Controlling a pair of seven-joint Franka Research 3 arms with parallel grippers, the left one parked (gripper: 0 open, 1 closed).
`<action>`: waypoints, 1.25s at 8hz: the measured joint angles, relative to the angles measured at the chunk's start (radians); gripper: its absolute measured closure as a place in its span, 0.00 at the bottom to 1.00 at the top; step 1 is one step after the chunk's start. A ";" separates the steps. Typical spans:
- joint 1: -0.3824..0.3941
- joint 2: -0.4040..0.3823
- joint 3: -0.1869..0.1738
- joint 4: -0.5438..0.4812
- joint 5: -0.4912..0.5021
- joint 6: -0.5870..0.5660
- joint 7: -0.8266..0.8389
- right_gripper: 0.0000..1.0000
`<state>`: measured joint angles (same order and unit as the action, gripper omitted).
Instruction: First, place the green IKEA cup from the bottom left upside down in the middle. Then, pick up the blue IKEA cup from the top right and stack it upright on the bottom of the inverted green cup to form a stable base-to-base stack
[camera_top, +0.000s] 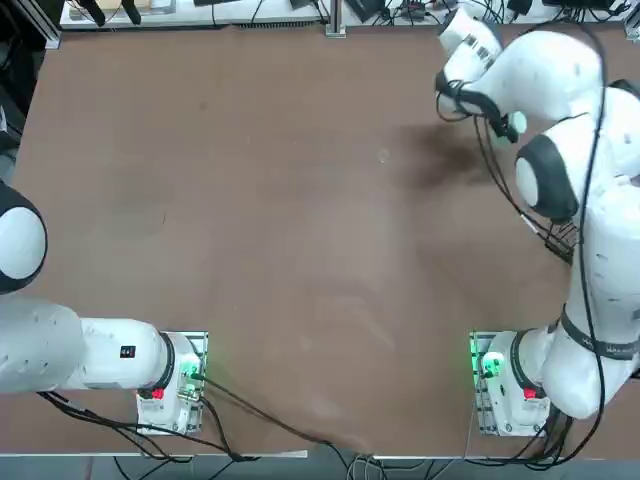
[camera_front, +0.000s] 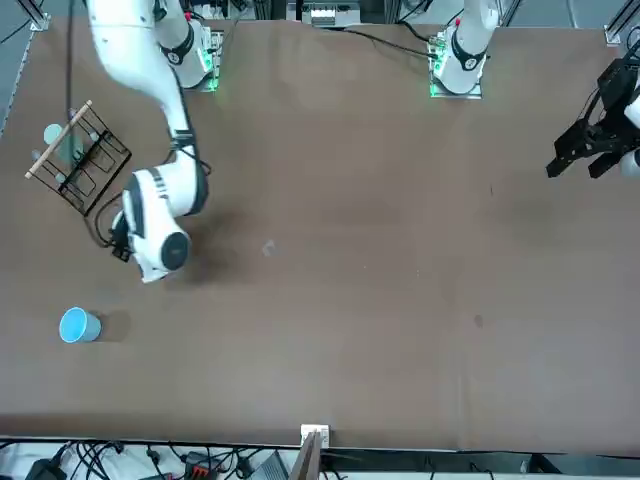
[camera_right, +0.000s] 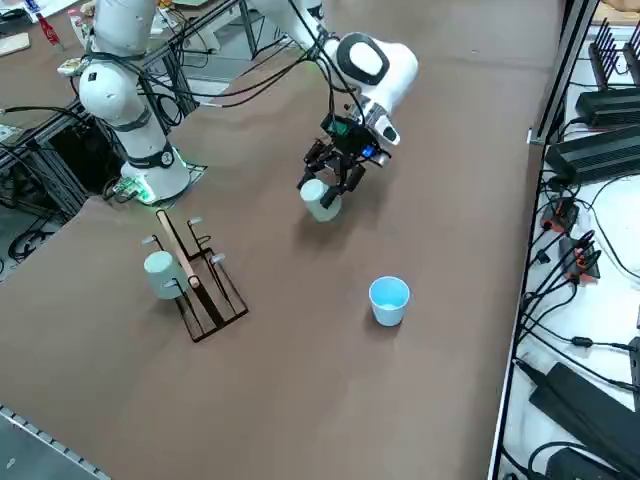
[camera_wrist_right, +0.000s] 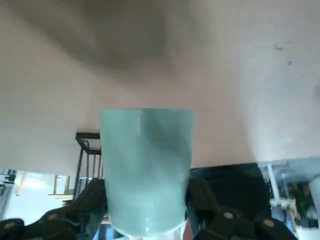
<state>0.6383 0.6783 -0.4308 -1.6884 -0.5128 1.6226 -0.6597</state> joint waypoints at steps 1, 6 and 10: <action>0.008 0.029 0.000 0.000 0.000 0.000 0.058 0.14; 0.004 0.093 0.008 0.000 0.006 0.017 0.172 0.14; 0.004 0.104 0.054 0.001 0.067 0.018 0.168 0.14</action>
<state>0.6425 0.7819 -0.3770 -1.6877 -0.4460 1.6404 -0.4921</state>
